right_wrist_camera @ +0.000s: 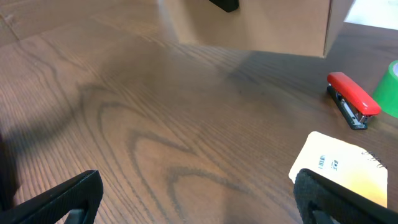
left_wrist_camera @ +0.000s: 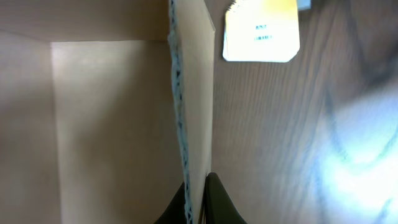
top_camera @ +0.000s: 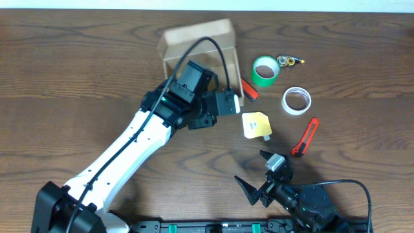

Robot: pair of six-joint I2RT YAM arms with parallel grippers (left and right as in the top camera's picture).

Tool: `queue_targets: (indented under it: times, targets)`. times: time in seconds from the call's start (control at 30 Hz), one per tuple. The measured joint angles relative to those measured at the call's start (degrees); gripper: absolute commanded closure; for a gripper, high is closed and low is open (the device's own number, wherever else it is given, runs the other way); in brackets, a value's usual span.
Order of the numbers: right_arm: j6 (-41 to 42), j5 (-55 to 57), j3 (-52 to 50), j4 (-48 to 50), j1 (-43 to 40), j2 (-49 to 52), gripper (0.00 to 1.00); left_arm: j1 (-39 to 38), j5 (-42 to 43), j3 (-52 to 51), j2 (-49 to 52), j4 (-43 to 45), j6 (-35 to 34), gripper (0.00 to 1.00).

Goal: Pack container
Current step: 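Slide the box right with the left gripper, then withdraw left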

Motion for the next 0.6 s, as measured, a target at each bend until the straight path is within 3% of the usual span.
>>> queue_targets:
  times: [0.23, 0.6]
  targets:
    - [0.00, 0.02, 0.00, 0.00, 0.00, 0.00, 0.01, 0.48, -1.73, 0.00, 4.11, -0.26, 6.80, 0.95]
    - [0.00, 0.02, 0.00, 0.00, 0.00, 0.00, 0.01, 1.29, -2.36, 0.00, 8.15, -1.16, 4.52, 0.95]
